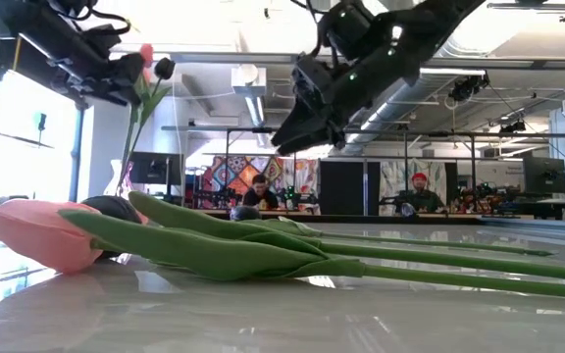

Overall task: Sort flowers into vase by color
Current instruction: Put the black flower into the purple glass vase

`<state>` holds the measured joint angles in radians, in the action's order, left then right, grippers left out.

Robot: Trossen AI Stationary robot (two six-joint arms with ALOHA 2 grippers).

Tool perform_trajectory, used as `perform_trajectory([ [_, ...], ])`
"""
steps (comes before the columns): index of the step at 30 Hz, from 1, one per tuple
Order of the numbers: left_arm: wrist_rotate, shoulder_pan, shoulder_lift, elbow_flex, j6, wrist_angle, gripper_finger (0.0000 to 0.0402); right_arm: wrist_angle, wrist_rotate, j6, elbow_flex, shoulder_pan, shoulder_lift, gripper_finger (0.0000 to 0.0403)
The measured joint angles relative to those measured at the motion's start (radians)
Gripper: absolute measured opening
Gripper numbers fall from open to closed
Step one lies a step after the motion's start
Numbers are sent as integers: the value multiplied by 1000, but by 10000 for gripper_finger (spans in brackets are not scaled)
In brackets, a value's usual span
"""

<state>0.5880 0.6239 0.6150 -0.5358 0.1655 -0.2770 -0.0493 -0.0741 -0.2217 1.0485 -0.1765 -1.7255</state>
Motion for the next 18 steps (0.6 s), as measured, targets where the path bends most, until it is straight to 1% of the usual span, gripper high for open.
perform_trajectory([
  [3,-29,-6,-29,-1,14,0,156,-87,22,-19,0,13,-46,135],
  [7,-48,-18,-69,-41,12,-39,161,-191,21,-24,0,39,-97,135],
  [13,-47,-43,-129,-68,-29,-53,161,-170,21,-68,0,59,-131,135],
  [18,-55,-75,-172,-69,-45,-58,161,-161,19,-60,0,71,-178,135],
])
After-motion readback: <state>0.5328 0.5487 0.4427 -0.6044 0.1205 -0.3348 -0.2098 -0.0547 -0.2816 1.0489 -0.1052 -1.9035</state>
